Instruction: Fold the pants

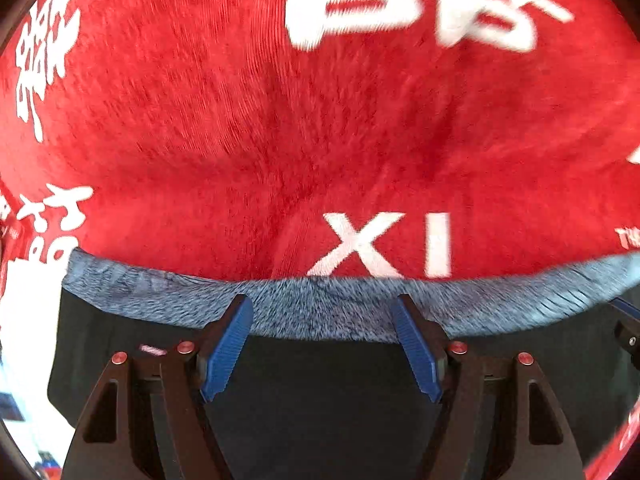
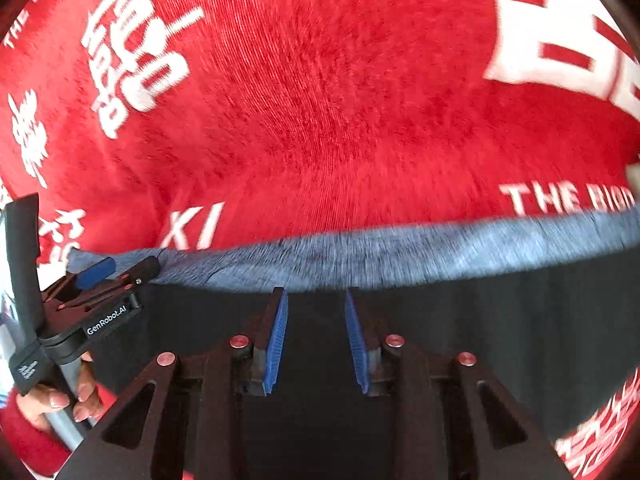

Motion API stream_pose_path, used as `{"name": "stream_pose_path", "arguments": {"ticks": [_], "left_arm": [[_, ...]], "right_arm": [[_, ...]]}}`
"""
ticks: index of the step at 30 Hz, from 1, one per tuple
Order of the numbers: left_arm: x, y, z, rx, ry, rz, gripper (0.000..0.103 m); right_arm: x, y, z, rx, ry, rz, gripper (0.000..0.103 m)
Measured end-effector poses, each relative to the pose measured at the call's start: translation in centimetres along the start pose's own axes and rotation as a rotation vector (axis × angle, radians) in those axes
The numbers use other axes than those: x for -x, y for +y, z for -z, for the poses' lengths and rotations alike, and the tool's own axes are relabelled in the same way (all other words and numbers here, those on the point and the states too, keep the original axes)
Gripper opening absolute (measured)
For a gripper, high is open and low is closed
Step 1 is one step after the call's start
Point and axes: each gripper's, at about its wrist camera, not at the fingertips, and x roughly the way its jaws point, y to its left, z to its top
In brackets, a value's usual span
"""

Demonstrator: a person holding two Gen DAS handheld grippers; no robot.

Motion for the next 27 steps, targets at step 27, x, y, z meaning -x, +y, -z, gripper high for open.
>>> {"name": "stream_pose_path", "arguments": {"ticks": [27], "left_arm": [[4.6,-5.9,9.8,-0.089,0.071,0.087,0.089]], "right_arm": [[6.3,-12.4,7.0,-0.162,-0.012,0.222,0.04]]}}
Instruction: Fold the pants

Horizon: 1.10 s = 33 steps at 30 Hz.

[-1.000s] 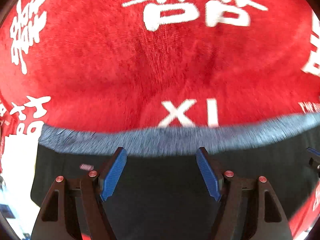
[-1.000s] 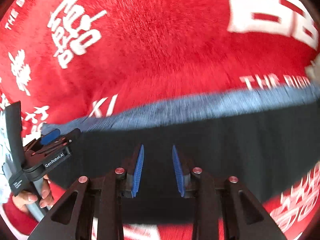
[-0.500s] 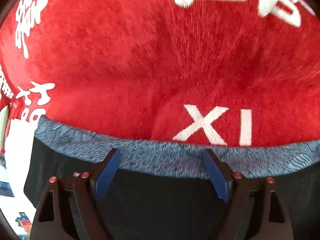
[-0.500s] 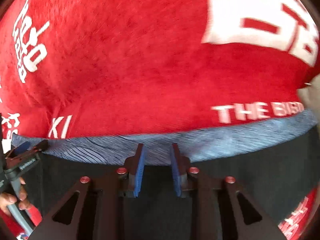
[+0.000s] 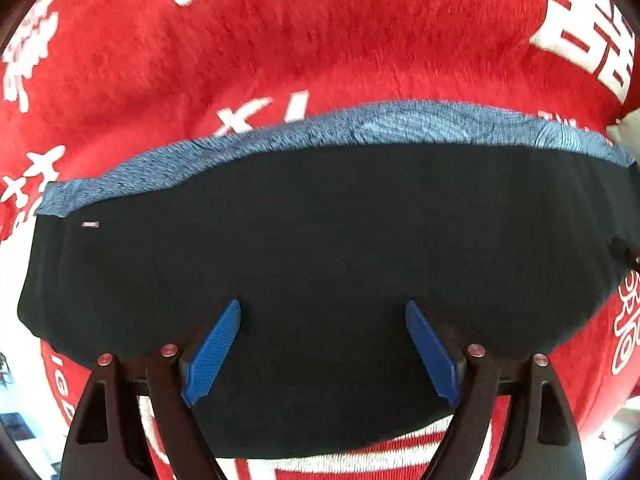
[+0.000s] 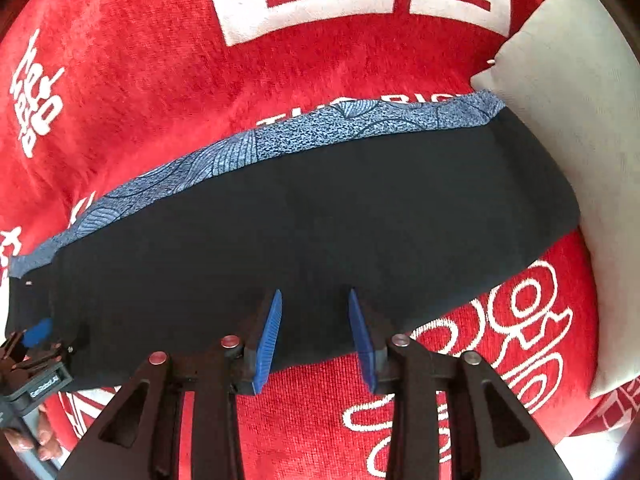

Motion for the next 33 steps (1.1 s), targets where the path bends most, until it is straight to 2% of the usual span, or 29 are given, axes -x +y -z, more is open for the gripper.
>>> {"name": "stream_pose_path", "arguments": {"ticks": [3,5,9,15,19,29,33], "left_arm": [[-0.2,0.6,0.3,0.037,0.01,0.006,0.095],[-0.4,0.8,0.1,0.068,0.03,0.01,0.098],[-0.6,1.2,0.1,0.08,0.039,0.002,0.1],[-0.8,1.2,0.0,0.089,0.046,-0.027,0.102],[0.2,-0.2,0.9,0.073,0.04,-0.047,0.102],[-0.1,-0.6,0.0,0.07,0.066,-0.067,0.103],[-0.6,-0.7,-0.3,0.062,0.06,-0.085,0.103]], "right_arm": [[0.3,0.0,0.4,0.041,-0.002,-0.013,0.055],[0.0,0.6,0.7,0.058,-0.004,-0.01,0.059],[-0.4,1.4,0.6,0.067,-0.004,-0.002,0.061],[-0.2,0.6,1.1,0.062,0.01,-0.039,0.065],[-0.1,0.7,1.5,0.082,0.004,-0.045,0.067],[-0.4,0.8,1.4,0.065,-0.004,-0.077,0.077],[-0.4,0.9,1.5,0.076,-0.018,-0.09,0.078]]}}
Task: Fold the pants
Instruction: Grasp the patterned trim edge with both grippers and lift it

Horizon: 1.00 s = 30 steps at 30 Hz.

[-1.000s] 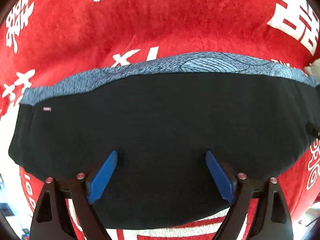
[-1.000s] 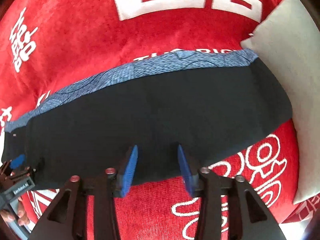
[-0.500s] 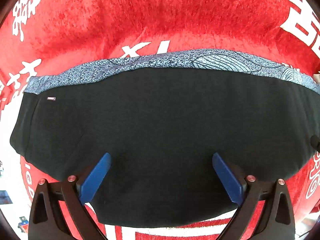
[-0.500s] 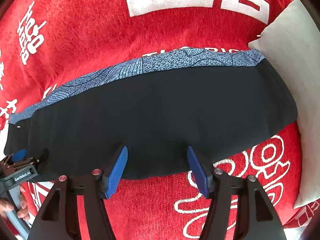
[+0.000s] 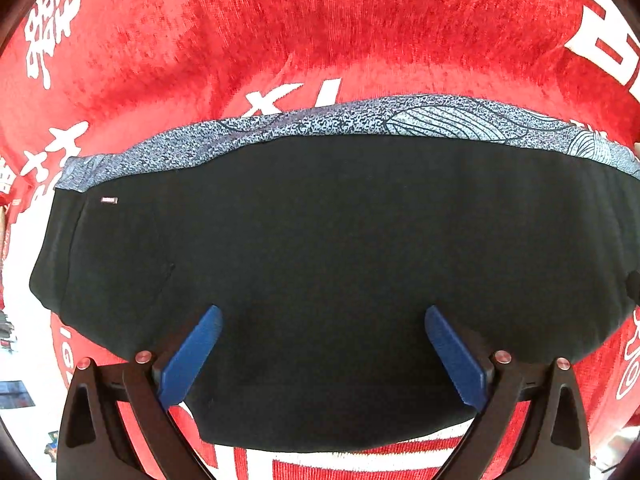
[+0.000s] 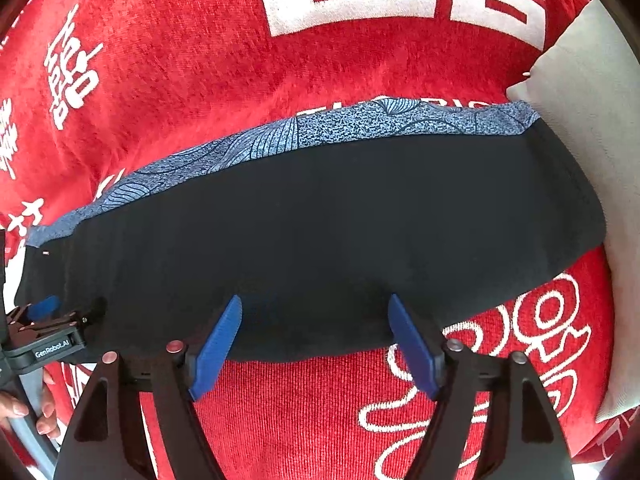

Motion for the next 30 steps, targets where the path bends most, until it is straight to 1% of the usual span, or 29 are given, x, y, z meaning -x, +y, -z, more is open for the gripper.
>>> {"name": "stream_pose_path", "arguments": {"ticks": [4,6,7,8,9,10,12,14,18,22,24,26,28,30], "left_arm": [[0.8,-1.0,-0.1,-0.047,0.0,-0.051,0.102],[1.5,-1.7,0.0,-0.068,0.002,-0.041,0.102],[2.2,-2.1,0.0,-0.075,-0.003,-0.02,0.102],[2.7,-2.6,0.1,-0.081,-0.01,-0.007,0.102],[3.4,-3.3,0.1,-0.096,-0.023,0.004,0.102],[3.8,-3.8,0.2,-0.106,-0.034,0.005,0.102],[4.8,-5.2,0.0,-0.128,-0.061,0.014,0.102],[5.5,-6.8,-0.5,-0.134,-0.078,0.047,0.102],[6.1,-10.9,-2.0,-0.139,-0.099,0.103,0.102],[6.1,-14.8,-4.6,-0.149,-0.13,0.119,0.102],[5.8,-16.8,-6.2,-0.144,-0.153,0.109,0.102],[5.1,-18.2,-7.8,-0.121,-0.147,0.101,0.102],[4.2,-19.5,-9.3,-0.088,-0.141,0.099,0.102],[3.3,-20.5,-10.4,-0.071,-0.137,0.079,0.102]], "right_arm": [[0.7,-0.9,0.5,-0.04,0.01,-0.036,0.078],[1.2,-1.6,0.8,-0.075,0.019,-0.05,0.078],[1.5,-2.0,1.0,-0.092,0.021,-0.057,0.078],[1.8,-2.6,1.2,-0.112,0.023,-0.063,0.073],[2.4,-3.3,1.4,-0.137,0.016,-0.066,0.064],[2.9,-4.1,1.6,-0.16,0.008,-0.067,0.059],[3.7,-5.9,1.6,-0.209,-0.008,-0.062,0.038],[4.3,-7.8,1.2,-0.249,-0.028,-0.049,0.031],[5.0,-11.3,-0.4,-0.285,-0.071,0.02,0.031],[4.7,-13.4,-3.0,-0.278,-0.094,0.055,0.031],[4.4,-14.1,-4.7,-0.265,-0.113,0.047,0.031],[3.7,-14.9,-6.3,-0.266,-0.133,0.02,0.031],[2.4,-15.3,-8.6,-0.276,-0.128,-0.024,0.031],[1.2,-15.7,-9.9,-0.272,-0.118,-0.046,0.031]]}}
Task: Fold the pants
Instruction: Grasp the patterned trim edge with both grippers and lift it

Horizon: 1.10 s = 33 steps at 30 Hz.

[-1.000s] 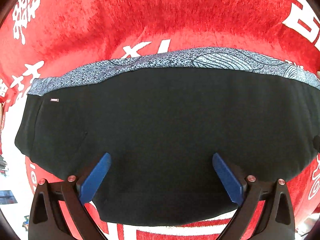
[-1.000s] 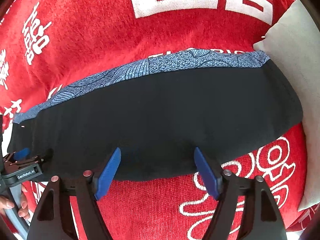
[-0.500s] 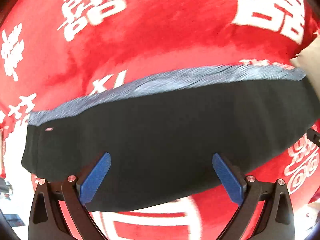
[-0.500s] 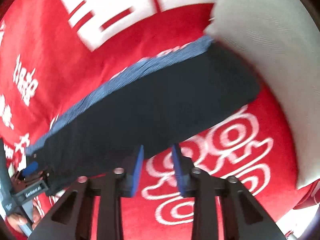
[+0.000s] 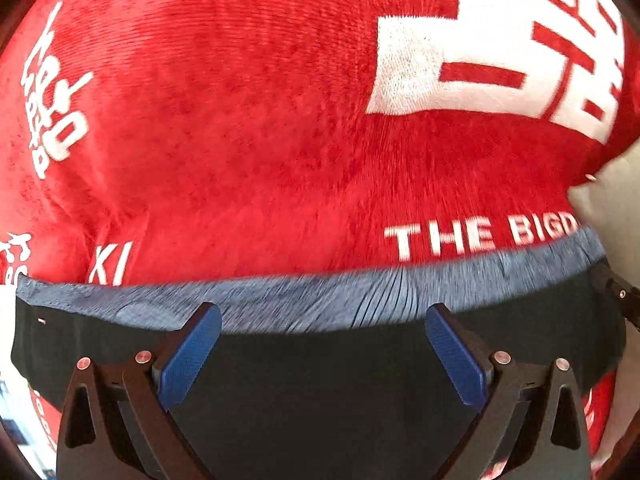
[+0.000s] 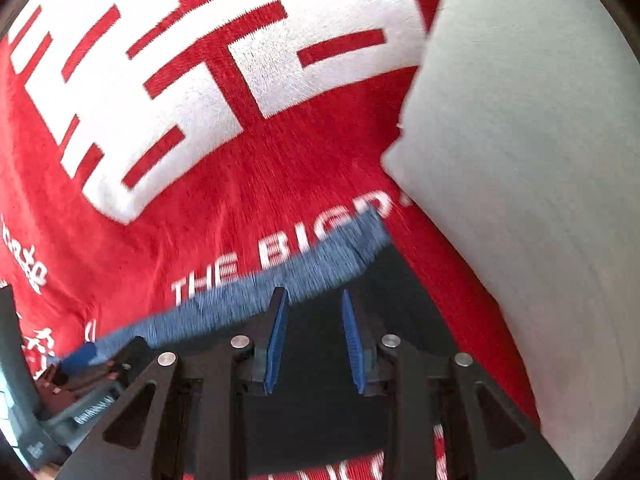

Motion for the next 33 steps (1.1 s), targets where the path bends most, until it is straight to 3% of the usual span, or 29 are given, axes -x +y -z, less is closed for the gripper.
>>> {"name": "stream_pose_path", "arguments": {"ticks": [4,7,11,15,17,19,27,30,33], "left_arm": [[-2.2,-0.9,-0.5,0.013,0.029,-0.036,0.102],[-3.1,-0.7,-0.2,0.044,0.045,-0.025,0.102],[-3.3,-0.4,-0.1,0.054,0.04,-0.006,0.102],[-3.2,0.0,-0.4,0.018,0.033,-0.019,0.102],[-2.8,0.1,-0.2,0.005,0.026,-0.023,0.102],[-2.3,0.4,0.0,0.0,0.028,-0.016,0.102],[-0.5,2.0,2.8,-0.055,0.066,0.001,0.102],[-0.2,2.7,4.0,-0.06,0.077,0.003,0.102],[-0.1,3.5,5.3,-0.06,0.091,0.004,0.102]], "right_arm": [[-2.9,0.6,-1.3,0.08,0.033,0.07,0.029],[-4.0,0.2,-1.8,0.104,0.027,0.128,0.013],[-4.2,1.1,-2.4,0.152,0.013,0.182,0.013],[-2.9,1.6,-1.8,0.119,0.008,0.148,0.022],[-1.7,1.2,-0.9,0.081,0.006,0.118,0.033],[-0.4,0.7,0.4,0.042,0.001,0.088,0.037],[2.6,-0.4,6.7,-0.074,0.052,-0.001,0.045],[3.0,-0.5,8.7,-0.121,0.069,-0.03,0.054],[3.2,-1.2,10.0,-0.162,0.087,-0.037,0.054]]}}
